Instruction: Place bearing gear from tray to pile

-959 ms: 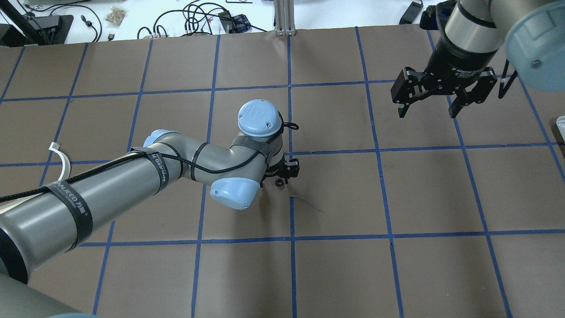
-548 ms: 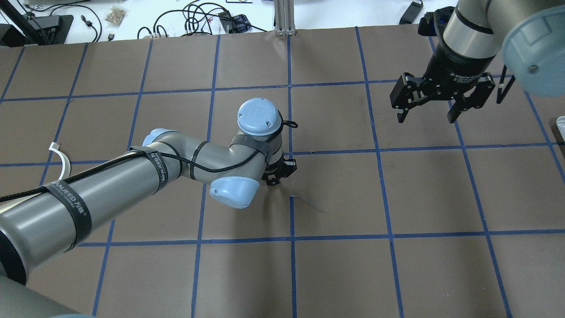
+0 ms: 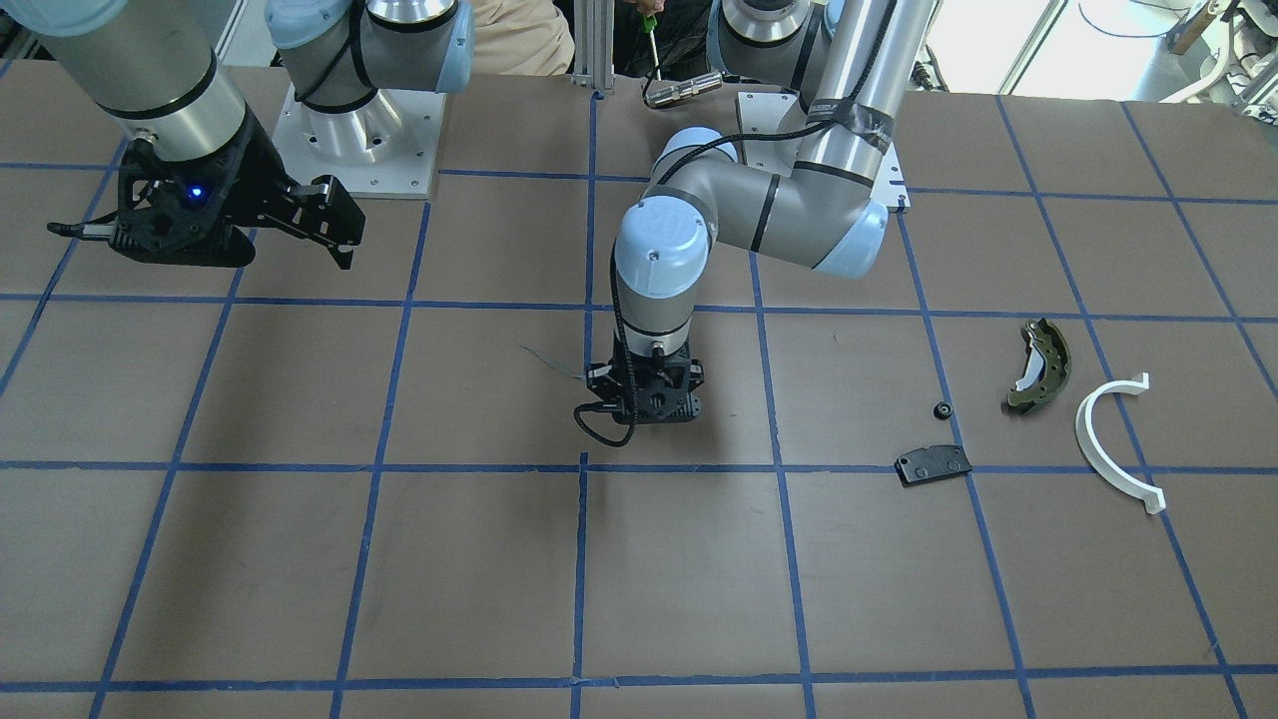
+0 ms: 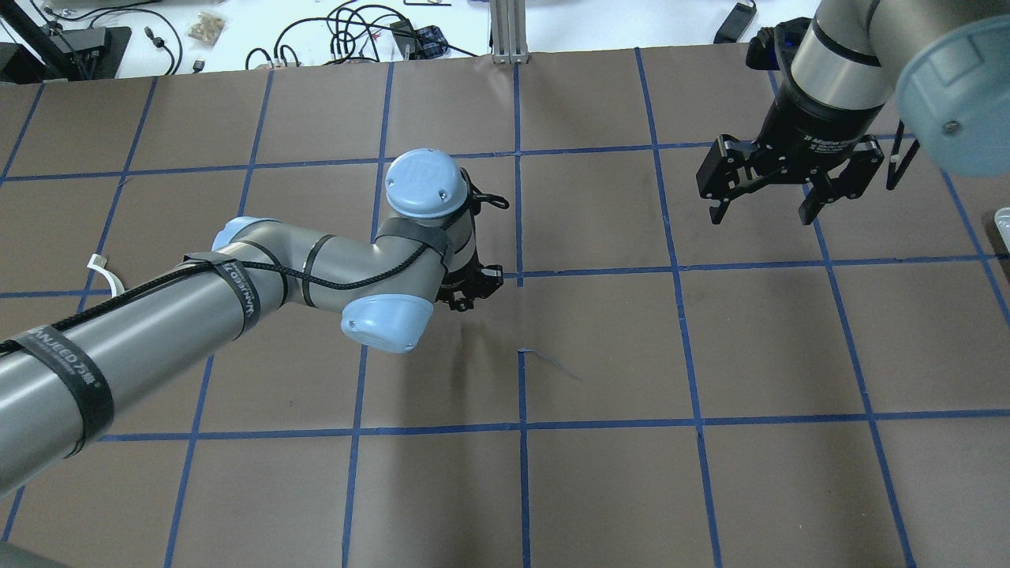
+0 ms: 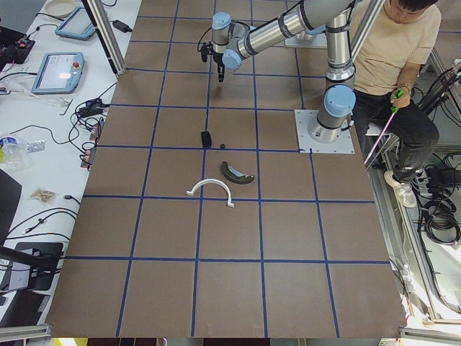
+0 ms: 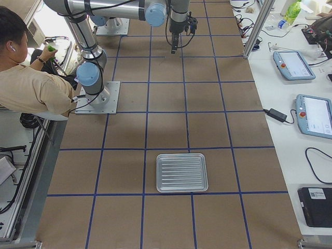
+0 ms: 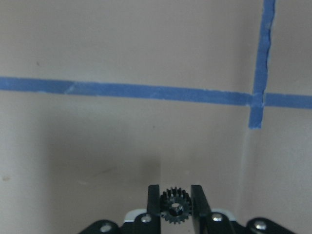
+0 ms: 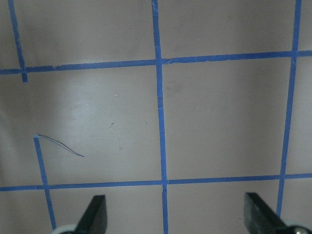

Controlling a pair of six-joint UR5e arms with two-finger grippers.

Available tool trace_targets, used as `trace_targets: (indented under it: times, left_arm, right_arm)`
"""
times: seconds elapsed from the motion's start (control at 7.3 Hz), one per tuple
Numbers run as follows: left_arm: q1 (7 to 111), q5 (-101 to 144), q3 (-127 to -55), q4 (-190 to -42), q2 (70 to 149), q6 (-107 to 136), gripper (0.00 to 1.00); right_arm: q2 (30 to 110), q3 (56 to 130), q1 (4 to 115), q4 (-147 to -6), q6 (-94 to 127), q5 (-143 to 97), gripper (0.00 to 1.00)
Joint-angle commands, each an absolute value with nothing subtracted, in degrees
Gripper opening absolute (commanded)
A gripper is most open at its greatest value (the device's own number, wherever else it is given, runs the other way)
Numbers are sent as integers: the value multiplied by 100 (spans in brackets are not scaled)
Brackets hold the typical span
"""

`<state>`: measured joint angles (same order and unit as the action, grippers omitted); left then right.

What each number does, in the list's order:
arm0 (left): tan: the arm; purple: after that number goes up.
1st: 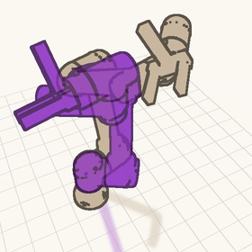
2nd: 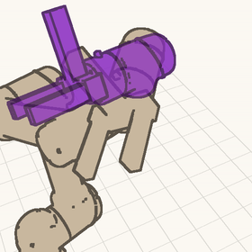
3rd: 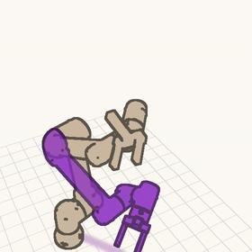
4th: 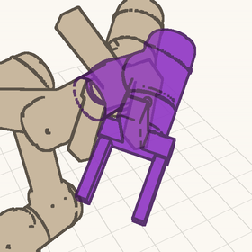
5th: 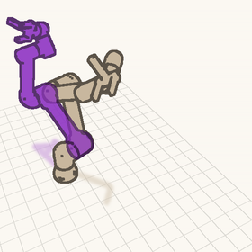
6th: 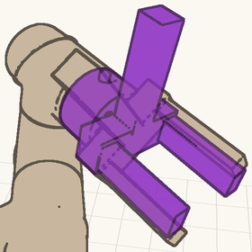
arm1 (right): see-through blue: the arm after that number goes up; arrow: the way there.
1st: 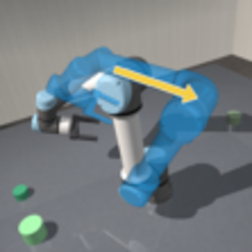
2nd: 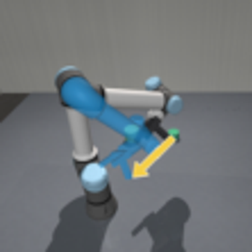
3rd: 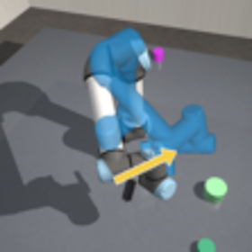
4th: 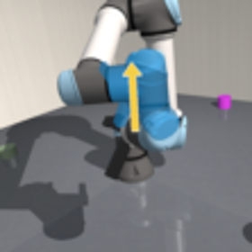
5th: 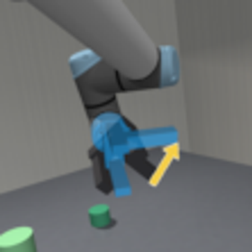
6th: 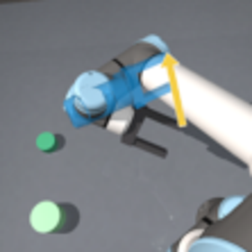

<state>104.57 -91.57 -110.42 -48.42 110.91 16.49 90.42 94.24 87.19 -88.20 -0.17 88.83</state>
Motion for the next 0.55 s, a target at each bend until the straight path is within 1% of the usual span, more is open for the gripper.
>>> trace_targets:
  times: [0.0,0.14,0.27,0.41]
  left_arm:
    - [9340,-9734,-11564,-4878,10672,306,0]
    - [8507,-9982,-11723,-4904,10487,-641,0]
    - [7533,-9923,-11864,-4861,10459,-2147,0]
    - [6854,-9923,-11848,-4843,10442,-2554,0]
  right_arm:
    - [9035,9431,8719,-8815,-18,8877,100]
    - [9035,9431,8719,-8815,-18,8877,100]
    - [9035,9422,8719,-8824,-26,8877,100]
    - [9044,9413,8719,-8816,-44,8868,100]
